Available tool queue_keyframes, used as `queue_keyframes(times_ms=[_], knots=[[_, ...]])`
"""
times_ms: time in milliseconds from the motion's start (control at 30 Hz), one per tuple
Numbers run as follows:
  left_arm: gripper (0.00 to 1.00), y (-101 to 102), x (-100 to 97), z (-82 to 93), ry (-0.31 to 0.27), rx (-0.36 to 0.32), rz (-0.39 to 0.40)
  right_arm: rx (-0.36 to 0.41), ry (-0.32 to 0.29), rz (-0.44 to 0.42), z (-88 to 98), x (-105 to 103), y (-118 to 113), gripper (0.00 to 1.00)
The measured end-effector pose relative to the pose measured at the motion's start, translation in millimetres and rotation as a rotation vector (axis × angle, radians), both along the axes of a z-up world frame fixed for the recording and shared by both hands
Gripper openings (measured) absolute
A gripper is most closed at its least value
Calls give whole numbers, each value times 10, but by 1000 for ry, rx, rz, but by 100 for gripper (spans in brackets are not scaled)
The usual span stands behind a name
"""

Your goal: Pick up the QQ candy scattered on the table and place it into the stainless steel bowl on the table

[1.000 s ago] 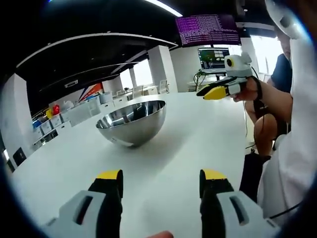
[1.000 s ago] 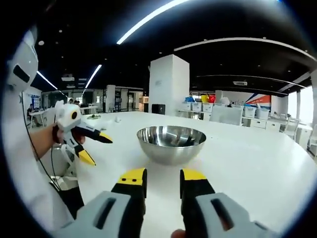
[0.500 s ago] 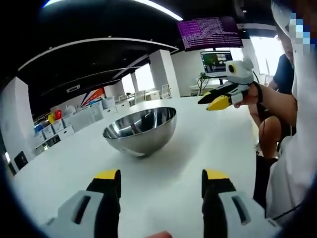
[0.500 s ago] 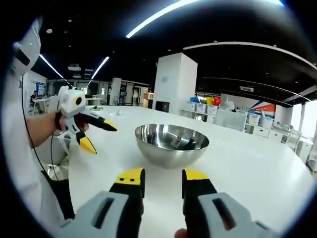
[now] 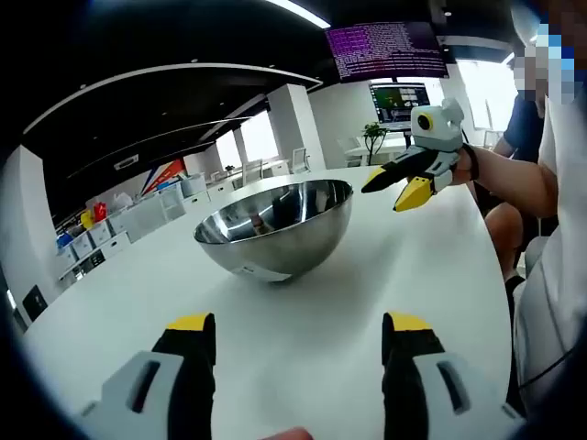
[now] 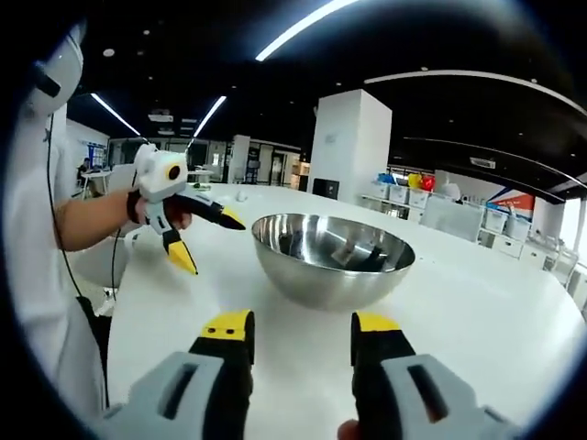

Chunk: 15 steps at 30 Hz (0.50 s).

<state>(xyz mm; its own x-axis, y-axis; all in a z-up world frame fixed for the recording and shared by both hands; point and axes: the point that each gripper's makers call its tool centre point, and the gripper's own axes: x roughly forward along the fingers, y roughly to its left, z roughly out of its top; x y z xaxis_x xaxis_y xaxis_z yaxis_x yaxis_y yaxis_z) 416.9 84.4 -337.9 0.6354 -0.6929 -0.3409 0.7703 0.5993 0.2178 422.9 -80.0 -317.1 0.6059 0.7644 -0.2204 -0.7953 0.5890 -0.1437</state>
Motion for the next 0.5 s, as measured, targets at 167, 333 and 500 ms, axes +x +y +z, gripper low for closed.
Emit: queue_keyframes(times_ms=[167, 333, 500], knots=[[77, 49, 177, -55, -5, -7, -11, -25, 48, 28, -176, 148, 13, 51], [80, 96, 327, -184, 14, 19, -12, -42, 63, 55, -293, 252, -25, 57], [87, 71, 406, -246, 35, 12, -10, -49, 67, 64, -365, 359, -52, 60]])
